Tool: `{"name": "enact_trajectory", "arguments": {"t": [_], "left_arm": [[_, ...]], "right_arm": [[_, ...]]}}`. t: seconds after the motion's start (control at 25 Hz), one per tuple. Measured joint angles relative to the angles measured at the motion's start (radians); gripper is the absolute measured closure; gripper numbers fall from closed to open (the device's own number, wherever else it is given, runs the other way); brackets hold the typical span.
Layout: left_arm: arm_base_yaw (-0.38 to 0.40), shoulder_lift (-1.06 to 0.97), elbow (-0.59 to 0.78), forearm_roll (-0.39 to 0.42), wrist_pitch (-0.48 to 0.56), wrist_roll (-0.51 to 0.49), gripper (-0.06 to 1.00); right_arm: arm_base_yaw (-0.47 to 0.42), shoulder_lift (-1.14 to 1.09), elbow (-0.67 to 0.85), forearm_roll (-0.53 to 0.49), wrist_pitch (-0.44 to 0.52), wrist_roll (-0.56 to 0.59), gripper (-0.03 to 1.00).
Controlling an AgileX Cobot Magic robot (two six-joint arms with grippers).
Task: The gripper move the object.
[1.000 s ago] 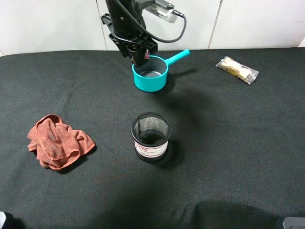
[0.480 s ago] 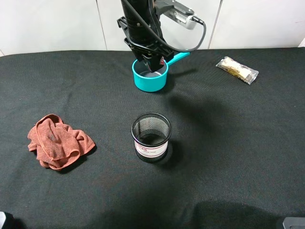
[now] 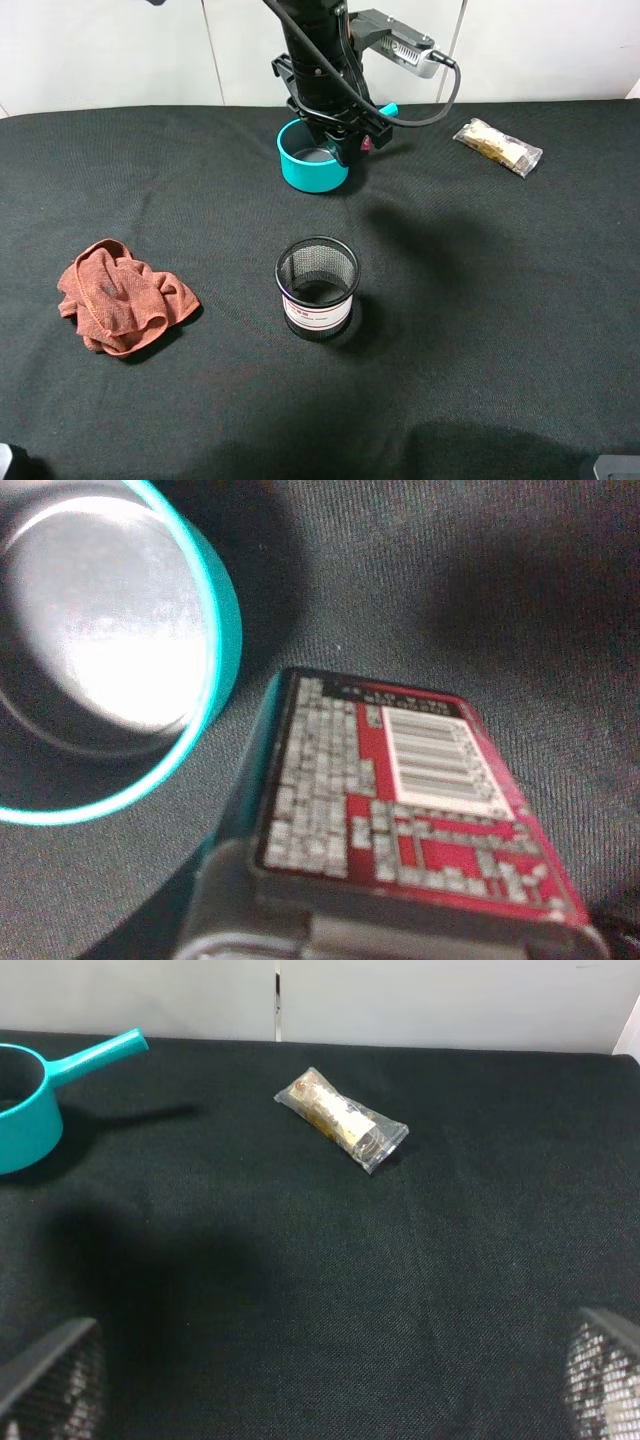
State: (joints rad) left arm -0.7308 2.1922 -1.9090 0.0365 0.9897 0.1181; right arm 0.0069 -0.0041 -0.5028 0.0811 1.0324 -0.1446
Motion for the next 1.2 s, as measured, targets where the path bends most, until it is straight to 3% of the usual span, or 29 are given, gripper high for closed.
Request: {"name": "enact_trajectory", "arguments": {"t": [1.2], "left_arm": [[0.0, 0.221, -0.145, -0.036, -0.076, 0.005, 0.48]], "right_arm": [[0.0, 0.0, 0.0, 0.003, 0.0, 0.0, 0.27]]}}
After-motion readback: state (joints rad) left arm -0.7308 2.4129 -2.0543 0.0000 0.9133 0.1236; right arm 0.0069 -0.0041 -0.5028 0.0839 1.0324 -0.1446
